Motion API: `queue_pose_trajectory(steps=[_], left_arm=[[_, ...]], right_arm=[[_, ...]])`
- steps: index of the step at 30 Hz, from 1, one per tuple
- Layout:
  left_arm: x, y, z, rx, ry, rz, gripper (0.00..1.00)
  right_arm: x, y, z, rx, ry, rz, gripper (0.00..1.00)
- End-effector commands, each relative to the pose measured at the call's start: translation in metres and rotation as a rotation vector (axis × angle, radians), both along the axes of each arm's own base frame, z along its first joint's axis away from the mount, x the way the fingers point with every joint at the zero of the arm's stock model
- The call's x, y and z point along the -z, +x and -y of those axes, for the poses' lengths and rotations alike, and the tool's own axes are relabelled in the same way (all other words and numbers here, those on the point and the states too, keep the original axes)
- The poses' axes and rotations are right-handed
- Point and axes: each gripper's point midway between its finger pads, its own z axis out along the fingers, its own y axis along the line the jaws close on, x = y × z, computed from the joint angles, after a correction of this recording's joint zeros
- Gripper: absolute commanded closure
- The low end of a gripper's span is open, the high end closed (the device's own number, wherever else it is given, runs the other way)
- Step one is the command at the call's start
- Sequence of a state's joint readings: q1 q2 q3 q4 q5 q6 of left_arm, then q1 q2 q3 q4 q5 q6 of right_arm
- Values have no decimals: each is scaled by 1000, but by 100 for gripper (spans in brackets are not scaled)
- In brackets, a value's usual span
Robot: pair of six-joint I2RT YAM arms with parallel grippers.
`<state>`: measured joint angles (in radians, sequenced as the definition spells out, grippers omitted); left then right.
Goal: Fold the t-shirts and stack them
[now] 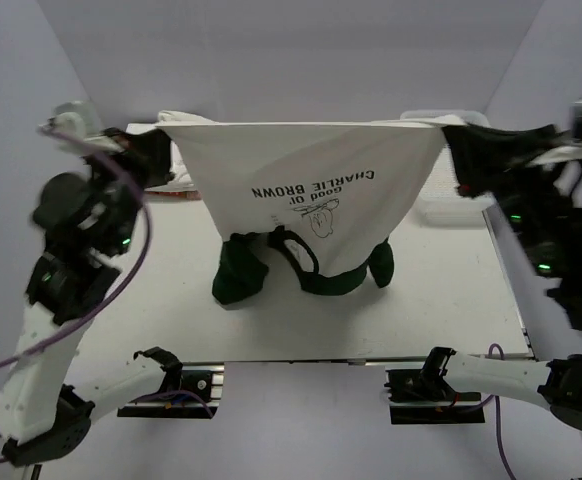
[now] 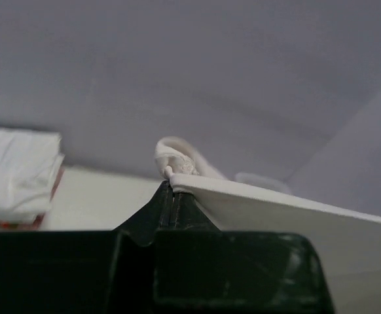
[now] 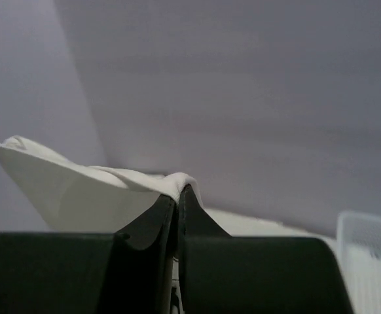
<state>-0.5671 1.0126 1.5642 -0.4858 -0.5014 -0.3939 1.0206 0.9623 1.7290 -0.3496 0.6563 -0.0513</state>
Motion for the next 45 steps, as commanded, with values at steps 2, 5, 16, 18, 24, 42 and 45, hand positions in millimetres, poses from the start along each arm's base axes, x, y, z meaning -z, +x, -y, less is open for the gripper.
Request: queue_pose_trajectory(steps=[2, 5, 16, 18, 24, 42, 45], left_arm=[[-126, -97, -21, 189, -54, 409, 100], [-173, -152, -23, 317, -42, 564, 100], [-244, -211, -28, 439, -72, 771, 100], [-245, -208, -26, 439, -72, 771, 100], [-215, -126, 12, 405, -46, 609, 100], [199, 218, 23, -328, 298, -273, 100], [216, 264, 31, -295, 300, -292, 100]], right_arm=[[-73, -67, 20, -252, -25, 239, 100], [-97, -104, 28, -384, -9, 354, 100], [-132, -158, 73, -450, 76, 570, 100], [-128, -144, 72, -391, 73, 539, 100], [-96, -57, 57, -44, 0, 367, 100], [197, 234, -12, 724, -475, -88, 100], [225, 279, -24, 688, -523, -155, 100]])
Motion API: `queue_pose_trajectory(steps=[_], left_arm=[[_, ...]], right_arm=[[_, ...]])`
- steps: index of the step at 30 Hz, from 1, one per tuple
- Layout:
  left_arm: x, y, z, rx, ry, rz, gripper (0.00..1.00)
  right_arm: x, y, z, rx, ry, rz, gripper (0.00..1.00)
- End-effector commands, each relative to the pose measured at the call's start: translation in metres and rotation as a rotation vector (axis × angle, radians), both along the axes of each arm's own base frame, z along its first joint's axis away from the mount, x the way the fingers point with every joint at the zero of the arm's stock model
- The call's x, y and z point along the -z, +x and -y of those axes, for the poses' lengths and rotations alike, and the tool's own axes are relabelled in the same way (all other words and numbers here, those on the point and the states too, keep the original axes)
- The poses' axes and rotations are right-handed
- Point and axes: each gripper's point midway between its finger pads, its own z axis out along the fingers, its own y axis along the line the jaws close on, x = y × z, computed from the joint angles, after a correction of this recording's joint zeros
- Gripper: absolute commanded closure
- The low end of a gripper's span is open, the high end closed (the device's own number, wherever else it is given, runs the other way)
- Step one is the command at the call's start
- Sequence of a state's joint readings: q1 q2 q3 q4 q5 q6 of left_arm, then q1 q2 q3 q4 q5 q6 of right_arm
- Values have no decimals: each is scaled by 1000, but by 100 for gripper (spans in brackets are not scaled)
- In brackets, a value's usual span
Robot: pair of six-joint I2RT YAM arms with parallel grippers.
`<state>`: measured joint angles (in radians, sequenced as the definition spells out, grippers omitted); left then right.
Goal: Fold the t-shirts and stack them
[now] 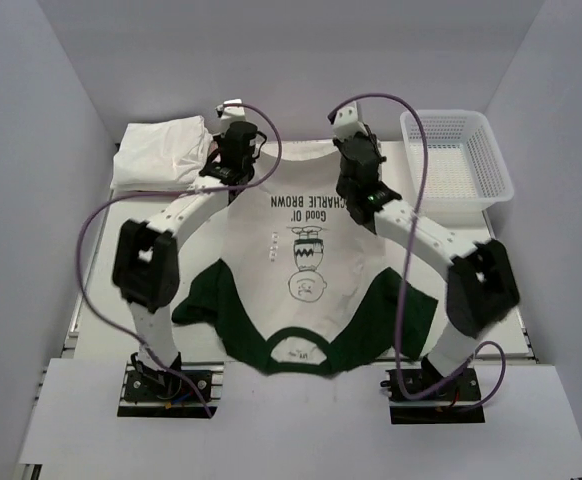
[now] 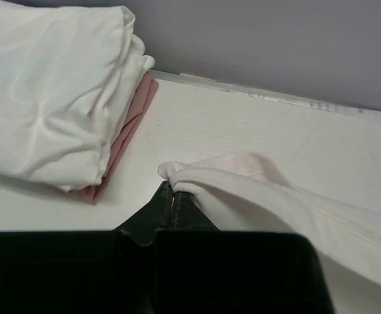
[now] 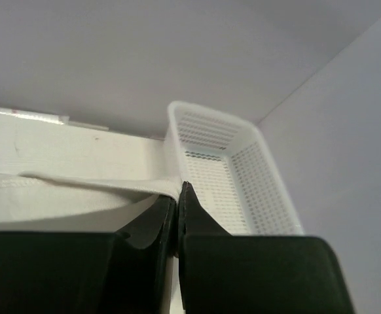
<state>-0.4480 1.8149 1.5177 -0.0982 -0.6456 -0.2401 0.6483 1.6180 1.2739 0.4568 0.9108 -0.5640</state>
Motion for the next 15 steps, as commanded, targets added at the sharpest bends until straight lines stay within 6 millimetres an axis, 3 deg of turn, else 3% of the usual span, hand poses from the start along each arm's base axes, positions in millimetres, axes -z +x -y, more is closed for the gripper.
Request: queue_pose_trajectory(steps=[1, 2, 3, 4, 5, 6, 7, 8, 9, 10, 11, 12, 13, 14, 15], left_arm=[[-7, 54, 0, -13, -53, 67, 100], [5, 66, 7, 9, -41, 55, 100], [-8, 84, 8, 12, -52, 91, 100], [1, 97, 8, 30, -44, 83, 100], [48, 115, 16, 41, -17, 28, 87], [26, 136, 17, 45, -36, 92, 75], [36, 149, 12, 38, -13, 87, 55], [47, 159, 16, 38, -11, 81, 1], [53, 180, 23, 67, -28, 101, 1], [54, 186, 31, 99, -38, 106, 1], [50, 190, 29, 113, -58, 116, 1], [57, 188, 34, 144, -61, 96, 1], [25, 184, 36, 158, -89, 157, 1], [53, 174, 36, 175, -79, 97, 1], [45, 168, 37, 190, -84, 102, 1]], right_arm=[[-2, 58, -13, -48, 141, 33, 100], [5, 68, -15, -59, 156, 17, 100], [19, 76, -15, -58, 150, -30, 100], [42, 103, -24, -101, 179, -78, 100], [53, 112, -24, -109, 186, -105, 100], [84, 128, -21, -101, 182, -158, 100], [81, 152, -25, -130, 216, -167, 100], [116, 170, -17, -105, 209, -221, 100], [88, 187, -25, -150, 242, -176, 91], [88, 199, -24, -151, 260, -177, 78], [130, 215, -12, -126, 256, -284, 66], [105, 222, -11, -135, 277, -236, 55], [99, 222, -1, -127, 287, -233, 25], [110, 218, 0, -124, 297, -259, 10], [112, 215, -4, -160, 323, -269, 10]])
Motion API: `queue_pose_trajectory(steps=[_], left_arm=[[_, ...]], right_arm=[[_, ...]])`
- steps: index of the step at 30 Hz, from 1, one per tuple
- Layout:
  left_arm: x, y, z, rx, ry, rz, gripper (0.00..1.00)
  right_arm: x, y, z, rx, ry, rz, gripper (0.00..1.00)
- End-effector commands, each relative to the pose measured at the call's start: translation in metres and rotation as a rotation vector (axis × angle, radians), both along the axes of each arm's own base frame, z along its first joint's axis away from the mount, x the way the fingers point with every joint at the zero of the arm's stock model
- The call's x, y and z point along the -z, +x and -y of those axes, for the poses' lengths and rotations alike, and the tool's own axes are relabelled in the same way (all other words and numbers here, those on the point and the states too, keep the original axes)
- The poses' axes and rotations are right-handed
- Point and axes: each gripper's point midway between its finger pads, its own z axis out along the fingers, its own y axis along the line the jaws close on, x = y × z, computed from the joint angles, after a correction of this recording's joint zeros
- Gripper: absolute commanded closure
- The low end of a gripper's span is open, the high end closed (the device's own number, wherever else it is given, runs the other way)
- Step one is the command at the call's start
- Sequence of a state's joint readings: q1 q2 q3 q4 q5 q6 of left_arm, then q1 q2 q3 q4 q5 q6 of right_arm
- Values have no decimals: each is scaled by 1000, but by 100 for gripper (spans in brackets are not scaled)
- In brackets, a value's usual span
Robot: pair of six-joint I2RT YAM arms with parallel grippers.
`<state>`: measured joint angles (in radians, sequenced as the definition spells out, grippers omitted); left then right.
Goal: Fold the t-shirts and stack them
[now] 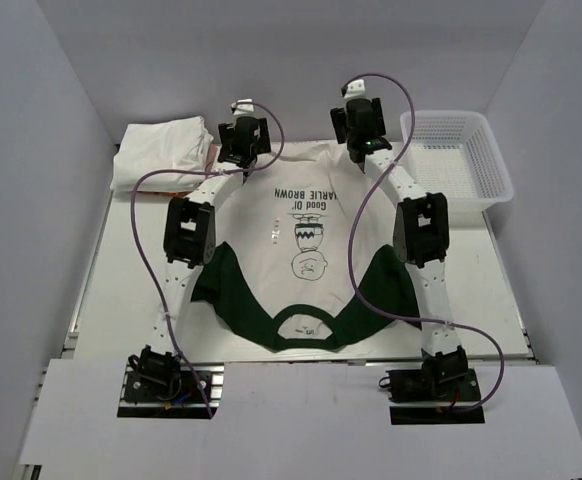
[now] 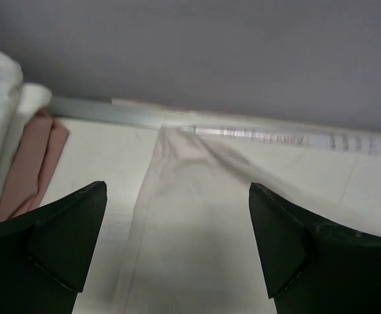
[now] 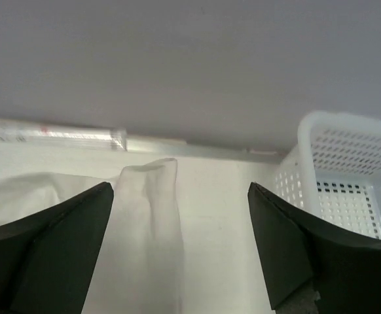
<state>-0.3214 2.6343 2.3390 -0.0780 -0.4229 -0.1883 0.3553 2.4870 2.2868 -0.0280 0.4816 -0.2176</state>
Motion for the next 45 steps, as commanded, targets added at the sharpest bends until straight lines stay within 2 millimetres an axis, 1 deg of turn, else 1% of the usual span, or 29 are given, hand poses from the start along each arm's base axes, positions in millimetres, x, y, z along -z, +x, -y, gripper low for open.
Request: queue_pose_trajectory(steps=[1, 2, 4, 5, 6, 7, 9, 10, 11, 12, 13, 14, 15, 16, 17, 18, 19, 24, 25, 27, 30, 33, 35, 37, 38, 39, 43, 44, 45], left_arm=[[-88, -18, 12, 86, -74, 110, 1], [-99, -27, 9, 84, -81, 103, 1], [-107, -36, 8, 93, -76, 76, 1], [-103, -45, 13, 103, -63, 29, 1], [-118, -55, 15, 105, -60, 29, 1], [-122, -62, 11, 93, -52, 16, 1], [-98, -88, 14, 91, -83, -93, 1], [-118, -104, 15, 109, -127, -86, 1], [-84, -126, 16, 126, -145, -180, 1], [-77, -141, 13, 97, -193, -214, 1], [-41, -167, 6, 78, -198, -304, 1], [-63, -185, 4, 90, -241, -277, 1], [-61, -198, 3, 83, -282, -285, 1], [-30, -225, -3, 72, -282, -358, 1], [-27, -239, -3, 86, -303, -371, 1], [-43, -255, -2, 96, -342, -342, 1], [-19, -278, -8, 89, -342, -396, 1], [16, -345, -19, 89, -406, -490, 1], [32, -362, -25, 65, -413, -528, 1], [31, -370, -30, 55, -420, -510, 1], [45, -381, -34, 49, -414, -530, 1], [73, -388, -43, -34, -405, -588, 1], [95, -385, -41, -64, -388, -656, 1], [98, -373, -50, -140, -341, -703, 1], [115, -370, -59, -195, -293, -753, 1], [103, -350, -69, -259, -229, -720, 1], [117, -297, -84, -385, -102, -703, 1], [100, -260, -72, -373, -132, -649, 1], [132, -258, -72, -376, -75, -729, 1]], right_arm=[[-60, -17, -1, -73, 129, 35, 10], [-35, -35, 2, -89, 122, -27, 10], [-60, -51, -10, -162, 161, 0, 10], [-37, -65, -12, -176, 148, -75, 10], [-64, -80, -24, -248, 178, -61, 10], [-58, -88, -29, -278, 180, -94, 10], [-47, -119, -38, -334, 198, -197, 10], [-41, -125, -37, -334, 204, -222, 10], [-33, -133, -38, -338, 207, -251, 10], [-10, -149, -37, -351, 207, -313, 10], [-11, -157, -40, -347, 235, -319, 10], [-8, -163, -38, -341, 247, -333, 10], [14, -178, -37, -340, 256, -388, 10], [14, -183, -39, -336, 292, -396, 10], [28, -191, -38, -330, 297, -430, 10], [33, -195, -38, -325, 306, -444, 10], [38, -200, -37, -317, 317, -454, 10], [73, -226, -44, -319, 395, -563, 10], [88, -238, -42, -303, 396, -599, 10], [92, -245, -41, -273, 437, -604, 10], [122, -278, -32, -228, 476, -669, 10], [145, -308, -21, -169, 499, -727, 10], [161, -331, -12, -123, 504, -774, 10], [154, -344, -15, -129, 547, -771, 10], [169, -365, -8, -111, 533, -816, 10], [160, -373, -12, -119, 551, -811, 10], [166, -430, -22, -165, 548, -877, 10], [169, -444, -23, -165, 547, -909, 10], [167, -471, -29, -217, 534, -935, 10]])
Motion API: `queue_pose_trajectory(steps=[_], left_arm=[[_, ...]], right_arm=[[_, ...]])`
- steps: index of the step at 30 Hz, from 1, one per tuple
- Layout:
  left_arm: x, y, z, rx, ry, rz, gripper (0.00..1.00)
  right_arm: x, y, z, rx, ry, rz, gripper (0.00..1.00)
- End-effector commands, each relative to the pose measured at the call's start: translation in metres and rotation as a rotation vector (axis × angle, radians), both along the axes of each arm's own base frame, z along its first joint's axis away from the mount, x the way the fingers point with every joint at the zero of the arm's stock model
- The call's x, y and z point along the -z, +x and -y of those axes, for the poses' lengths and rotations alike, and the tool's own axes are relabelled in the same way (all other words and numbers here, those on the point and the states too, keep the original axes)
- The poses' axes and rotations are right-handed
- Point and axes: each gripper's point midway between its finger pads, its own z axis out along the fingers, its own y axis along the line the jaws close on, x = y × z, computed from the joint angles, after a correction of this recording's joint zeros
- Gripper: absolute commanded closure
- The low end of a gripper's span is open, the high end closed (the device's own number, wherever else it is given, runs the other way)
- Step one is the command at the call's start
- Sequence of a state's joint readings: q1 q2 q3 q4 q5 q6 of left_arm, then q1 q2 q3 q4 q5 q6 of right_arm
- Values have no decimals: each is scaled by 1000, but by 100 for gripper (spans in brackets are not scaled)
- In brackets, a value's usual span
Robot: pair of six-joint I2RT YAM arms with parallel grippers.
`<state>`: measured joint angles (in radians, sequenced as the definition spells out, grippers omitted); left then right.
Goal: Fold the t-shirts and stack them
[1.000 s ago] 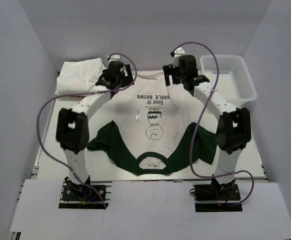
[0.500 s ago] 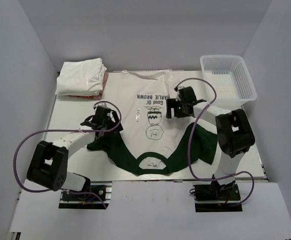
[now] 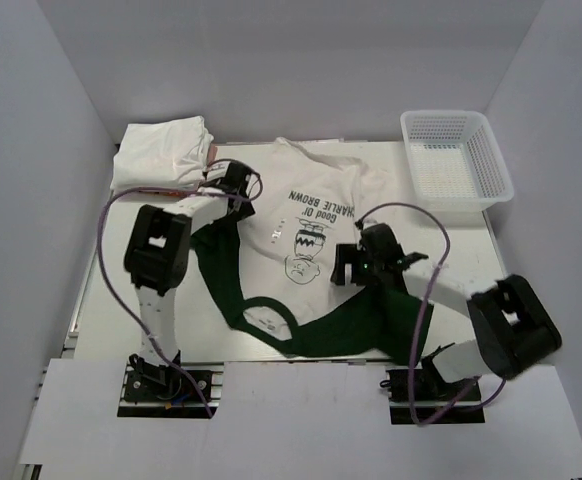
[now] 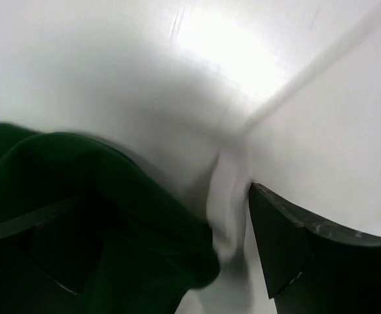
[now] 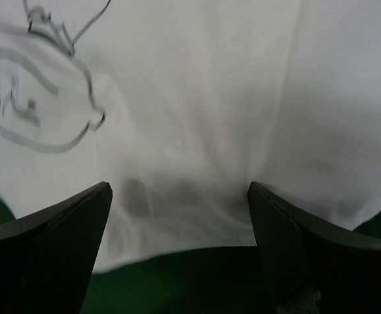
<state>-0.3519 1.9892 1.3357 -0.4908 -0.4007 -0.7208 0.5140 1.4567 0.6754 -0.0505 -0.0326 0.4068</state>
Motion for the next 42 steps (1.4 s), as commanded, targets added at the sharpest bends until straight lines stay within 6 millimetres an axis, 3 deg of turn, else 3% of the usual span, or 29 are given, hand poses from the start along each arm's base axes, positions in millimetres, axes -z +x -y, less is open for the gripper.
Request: queue_pose_trajectory(steps=[1, 2, 3, 4, 5, 8, 10, 12, 13, 15, 16, 19, 20, 21, 23, 24, 25, 27, 28, 29, 30, 31, 32, 33, 35, 36, 37, 38, 42], left_arm=[[45, 24, -14, -31, 118, -122, 1], [21, 68, 4, -10, 78, -37, 1], [24, 84, 17, 42, 49, -42, 1], [57, 92, 26, 90, 46, -96, 1], [28, 137, 50, 152, -15, 25, 1], [20, 180, 136, 425, -277, 153, 1], [3, 203, 165, 496, -347, 309, 1], [1, 212, 179, 506, -385, 383, 1], [-21, 224, 185, 489, -419, 443, 1], [-35, 230, 192, 516, -445, 490, 1], [-41, 235, 195, 514, -459, 530, 1], [-71, 233, 196, 529, -472, 567, 1], [-83, 234, 189, 549, -449, 578, 1], [-123, 233, 185, 557, -429, 629, 1], [-138, 223, 169, 549, -346, 605, 1], [-192, 214, 162, 554, -328, 669, 1], [-191, 204, 153, 547, -294, 647, 1], [-217, 185, 135, 550, -216, 658, 1], [-238, 162, 122, 525, -167, 671, 1], [-246, 151, 113, 509, -155, 679, 1], [-219, 131, 106, 510, -147, 606, 1], [-222, 119, 101, 510, -147, 607, 1], [-248, 101, 92, 494, -151, 644, 1], [-216, 81, 86, 495, -155, 559, 1], [-199, 54, 88, 533, -202, 507, 1], [-176, 31, 93, 555, -247, 455, 1], [-164, 14, 108, 627, -309, 430, 1], [-132, -1, 105, 633, -316, 358, 1], [-86, -30, 106, 623, -310, 229, 1]], right_arm=[[16, -79, -6, -65, 9, -176, 10], [11, -100, -13, -124, 17, -207, 10], [14, -129, -18, -206, 6, -244, 10], [12, -148, -23, -272, 20, -282, 10], [10, -168, -31, -359, 8, -286, 10], [-1, -206, -60, -585, 16, -271, 10], [2, -221, -76, -773, -16, -238, 10], [6, -221, -91, -872, -31, -221, 10], [-6, -213, -113, -909, 7, -168, 10], [2, -206, -129, -955, 13, -137, 10], [-11, -195, -150, -961, 66, -72, 10], [-39, -168, -177, -915, 97, 59, 10], [-44, -157, -176, -871, 66, 85, 10], [-55, -145, -176, -824, 60, 132, 10], [-65, -130, -164, -726, 41, 171, 10], [-76, -124, -159, -645, 60, 178, 10], [-84, -104, -145, -542, 34, 219, 10], [-84, -99, -121, -397, 30, 193, 10], [-85, -72, -99, -257, -21, 237, 10], [-72, -69, -81, -207, -66, 213, 10], [-73, -50, -55, -67, -93, 208, 10], [-71, -48, -45, -35, -108, 201, 10], [-71, -43, -36, 12, -117, 198, 10], [-68, -33, -14, 89, -139, 180, 10], [-65, -23, 7, 175, -175, 190, 10], [-63, -12, 26, 249, -190, 180, 10], [-62, -10, 30, 260, -189, 175, 10], [-58, -7, 33, 269, -190, 158, 10], [-39, 11, 57, 328, -208, 85, 10]])
